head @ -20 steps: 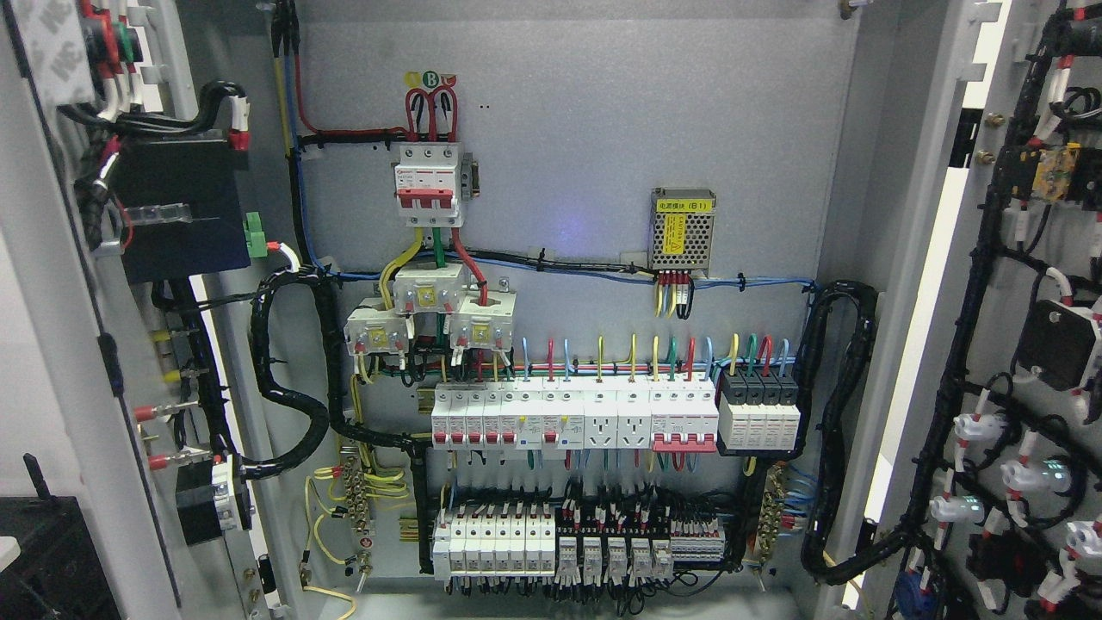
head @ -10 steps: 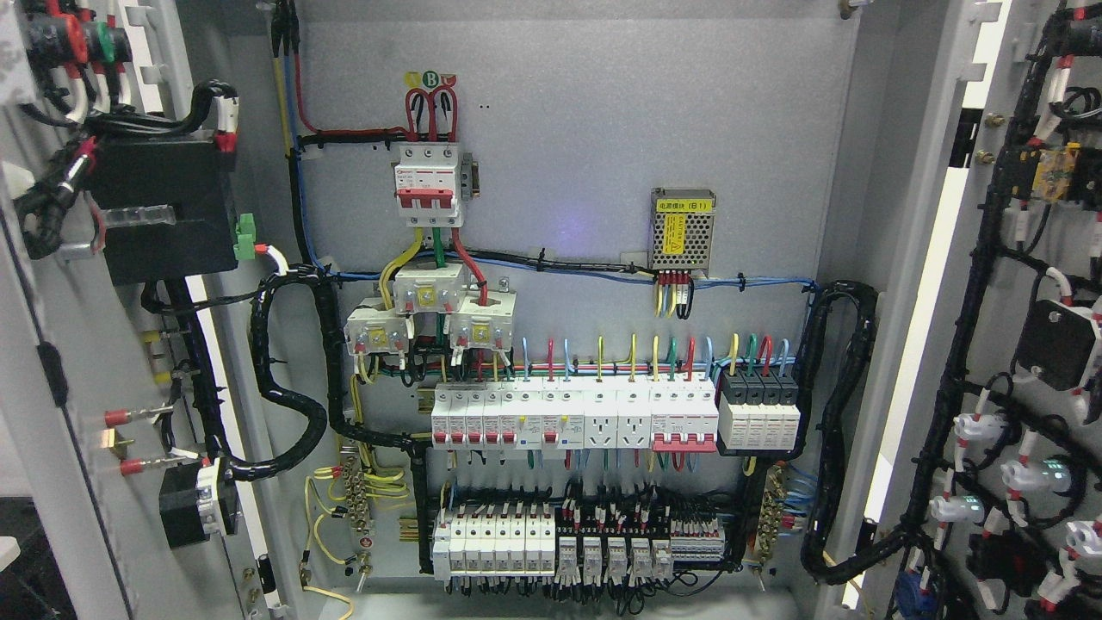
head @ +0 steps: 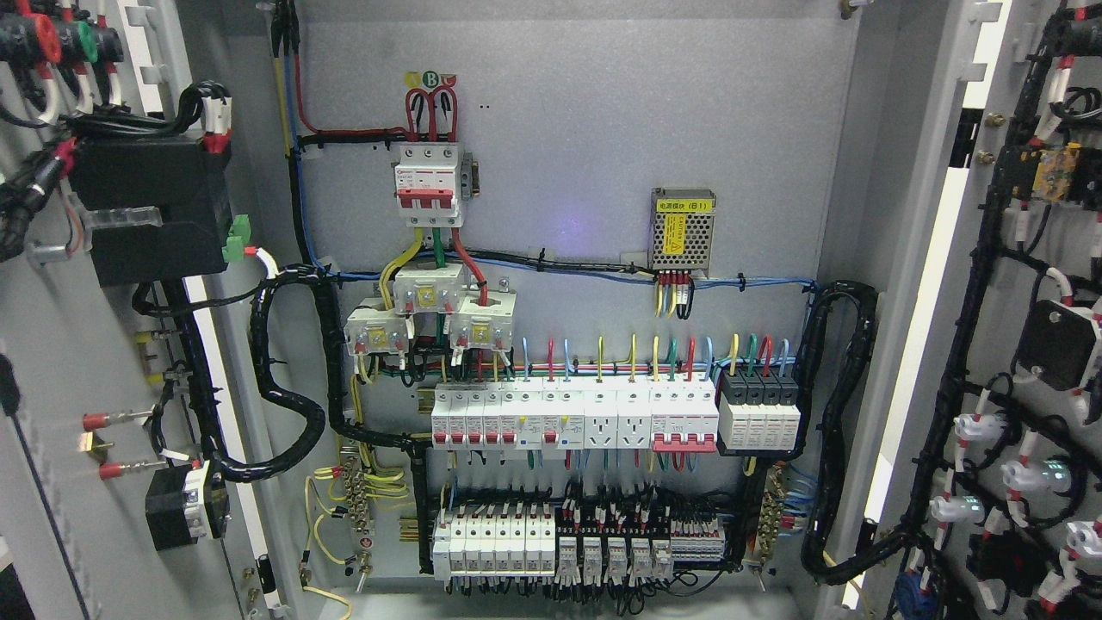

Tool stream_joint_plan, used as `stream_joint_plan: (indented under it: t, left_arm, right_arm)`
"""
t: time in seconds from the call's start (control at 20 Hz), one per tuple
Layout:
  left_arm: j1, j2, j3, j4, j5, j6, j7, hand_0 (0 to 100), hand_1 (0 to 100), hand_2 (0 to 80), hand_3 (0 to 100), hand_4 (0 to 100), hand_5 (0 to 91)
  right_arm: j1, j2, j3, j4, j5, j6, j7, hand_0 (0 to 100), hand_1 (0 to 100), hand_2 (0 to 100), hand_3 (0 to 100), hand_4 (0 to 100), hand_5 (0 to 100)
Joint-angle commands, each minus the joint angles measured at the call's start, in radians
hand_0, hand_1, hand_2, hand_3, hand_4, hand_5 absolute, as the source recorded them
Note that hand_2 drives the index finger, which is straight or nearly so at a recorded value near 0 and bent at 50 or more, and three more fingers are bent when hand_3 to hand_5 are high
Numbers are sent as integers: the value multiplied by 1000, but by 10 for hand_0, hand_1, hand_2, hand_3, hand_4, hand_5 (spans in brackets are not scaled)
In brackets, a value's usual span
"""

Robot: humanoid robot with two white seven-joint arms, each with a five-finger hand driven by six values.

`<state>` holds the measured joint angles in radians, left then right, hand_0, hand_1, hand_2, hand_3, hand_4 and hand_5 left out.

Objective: Open door with both hands

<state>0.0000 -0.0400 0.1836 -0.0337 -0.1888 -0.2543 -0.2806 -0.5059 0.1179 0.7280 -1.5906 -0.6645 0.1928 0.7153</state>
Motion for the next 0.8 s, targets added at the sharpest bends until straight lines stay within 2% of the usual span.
stream_joint_plan:
  t: [0.0, 0.5, 0.75]
  left_arm:
    - [26, 0, -1, -2, 0, 0, 0, 120, 389, 0, 0, 0, 0]
    - [26, 0, -1, 0, 0, 4, 0, 120, 389, 0, 0, 0, 0]
    - [26, 0, -3, 0, -1, 3, 0, 120, 389, 0, 0, 0, 0]
  right_arm:
    - [-6, 11, 19, 1, 0, 4, 4, 120, 389, 0, 0, 0, 0]
    - [-6, 11, 31, 8, 3, 2, 3, 120, 389, 0, 0, 0, 0]
    - [-5, 9, 5, 38, 5, -4, 1, 120, 389, 0, 0, 0, 0]
